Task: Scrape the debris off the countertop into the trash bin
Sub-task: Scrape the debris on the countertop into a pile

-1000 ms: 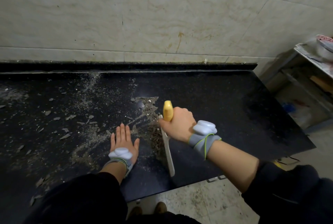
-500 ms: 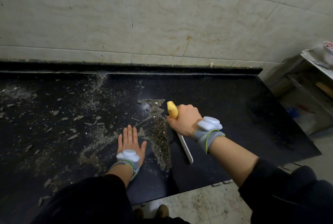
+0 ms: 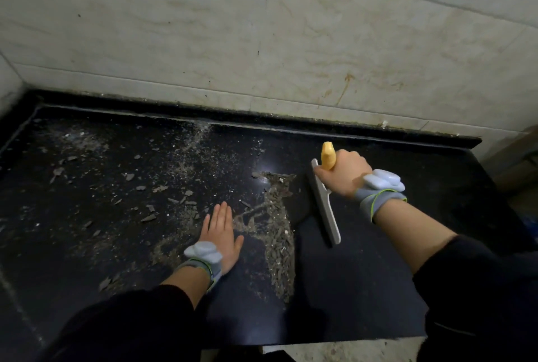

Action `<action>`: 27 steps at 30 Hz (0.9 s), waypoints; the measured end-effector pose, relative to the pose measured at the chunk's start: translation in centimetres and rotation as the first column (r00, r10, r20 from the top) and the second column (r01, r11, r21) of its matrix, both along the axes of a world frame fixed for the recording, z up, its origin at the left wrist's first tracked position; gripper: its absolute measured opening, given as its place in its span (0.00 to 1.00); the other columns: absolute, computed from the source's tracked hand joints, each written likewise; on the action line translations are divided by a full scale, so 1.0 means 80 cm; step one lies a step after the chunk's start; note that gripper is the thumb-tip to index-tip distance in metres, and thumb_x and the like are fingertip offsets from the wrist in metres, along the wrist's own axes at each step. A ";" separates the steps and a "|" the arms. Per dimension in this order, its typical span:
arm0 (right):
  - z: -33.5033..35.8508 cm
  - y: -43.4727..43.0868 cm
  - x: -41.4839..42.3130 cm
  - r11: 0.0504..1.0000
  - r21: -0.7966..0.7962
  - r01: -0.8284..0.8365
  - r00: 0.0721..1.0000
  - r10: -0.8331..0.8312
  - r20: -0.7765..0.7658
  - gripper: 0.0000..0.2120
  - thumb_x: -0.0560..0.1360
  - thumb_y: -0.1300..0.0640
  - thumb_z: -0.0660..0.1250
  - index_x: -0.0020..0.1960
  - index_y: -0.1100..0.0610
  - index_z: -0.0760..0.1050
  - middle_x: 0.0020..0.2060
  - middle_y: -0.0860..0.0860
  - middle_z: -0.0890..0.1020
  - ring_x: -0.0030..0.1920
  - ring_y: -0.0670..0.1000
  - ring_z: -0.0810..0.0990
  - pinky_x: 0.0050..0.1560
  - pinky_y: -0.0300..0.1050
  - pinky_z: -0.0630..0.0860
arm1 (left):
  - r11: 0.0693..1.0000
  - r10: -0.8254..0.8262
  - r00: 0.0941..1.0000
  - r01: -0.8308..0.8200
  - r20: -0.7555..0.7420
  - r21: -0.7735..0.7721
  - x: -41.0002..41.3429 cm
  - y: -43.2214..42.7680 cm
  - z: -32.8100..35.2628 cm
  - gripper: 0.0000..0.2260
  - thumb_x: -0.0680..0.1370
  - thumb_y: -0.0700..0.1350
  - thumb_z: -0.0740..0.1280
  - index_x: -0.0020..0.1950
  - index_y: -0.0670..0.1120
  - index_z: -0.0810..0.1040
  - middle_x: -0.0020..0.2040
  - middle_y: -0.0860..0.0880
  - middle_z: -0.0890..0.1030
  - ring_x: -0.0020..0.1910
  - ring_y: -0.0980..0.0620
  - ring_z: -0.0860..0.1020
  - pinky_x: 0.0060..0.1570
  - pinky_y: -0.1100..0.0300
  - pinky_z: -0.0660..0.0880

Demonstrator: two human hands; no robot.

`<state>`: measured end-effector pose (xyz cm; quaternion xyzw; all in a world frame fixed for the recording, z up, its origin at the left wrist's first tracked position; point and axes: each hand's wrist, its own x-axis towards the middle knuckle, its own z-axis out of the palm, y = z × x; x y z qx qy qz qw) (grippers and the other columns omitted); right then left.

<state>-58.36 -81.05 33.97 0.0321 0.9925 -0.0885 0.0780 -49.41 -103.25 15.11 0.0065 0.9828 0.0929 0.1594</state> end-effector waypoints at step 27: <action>-0.017 -0.051 -0.056 0.943 0.113 -0.312 0.949 0.305 0.077 0.15 0.74 0.43 0.63 0.39 0.56 0.72 0.47 0.60 0.82 0.48 0.64 0.80 0.41 0.45 0.71 | 0.996 0.056 0.983 -0.044 0.174 -0.074 -0.016 -0.013 -0.015 0.35 0.82 0.59 0.47 0.76 0.39 0.34 0.76 0.42 0.31 0.76 0.44 0.34 0.75 0.51 0.38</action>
